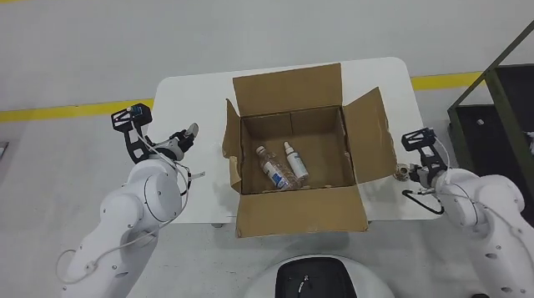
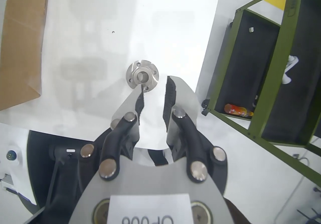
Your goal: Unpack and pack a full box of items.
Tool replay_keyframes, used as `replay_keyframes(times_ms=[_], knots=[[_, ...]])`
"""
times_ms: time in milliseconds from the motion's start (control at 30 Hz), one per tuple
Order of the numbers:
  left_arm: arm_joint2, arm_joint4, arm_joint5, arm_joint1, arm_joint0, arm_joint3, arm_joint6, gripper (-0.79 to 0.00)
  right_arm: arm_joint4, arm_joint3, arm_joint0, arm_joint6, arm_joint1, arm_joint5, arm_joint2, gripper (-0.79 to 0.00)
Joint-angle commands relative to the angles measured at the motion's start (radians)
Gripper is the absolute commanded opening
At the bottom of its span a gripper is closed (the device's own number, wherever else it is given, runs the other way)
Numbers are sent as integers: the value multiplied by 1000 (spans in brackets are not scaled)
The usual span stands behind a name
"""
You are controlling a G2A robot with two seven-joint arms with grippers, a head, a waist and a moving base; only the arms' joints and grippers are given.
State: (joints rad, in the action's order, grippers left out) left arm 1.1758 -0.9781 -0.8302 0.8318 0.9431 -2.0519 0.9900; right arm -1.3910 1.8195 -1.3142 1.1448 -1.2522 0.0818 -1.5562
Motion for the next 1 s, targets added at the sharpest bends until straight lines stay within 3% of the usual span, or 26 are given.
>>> replay_keyframes(times_ms=[0, 300, 733, 967], knots=[[0, 0, 0, 0, 0, 0, 0, 0, 0, -24, 24, 22, 0, 15, 14, -542], [0, 0, 0, 0, 0, 0, 0, 0, 27, -138, 95, 52, 2, 47, 41, -449], [0, 0, 0, 0, 0, 0, 0, 0, 59, -196, 133, 63, 9, 76, 49, -345], [0, 0, 0, 0, 0, 0, 0, 0, 63, -242, 154, 57, 10, 76, 74, -342]])
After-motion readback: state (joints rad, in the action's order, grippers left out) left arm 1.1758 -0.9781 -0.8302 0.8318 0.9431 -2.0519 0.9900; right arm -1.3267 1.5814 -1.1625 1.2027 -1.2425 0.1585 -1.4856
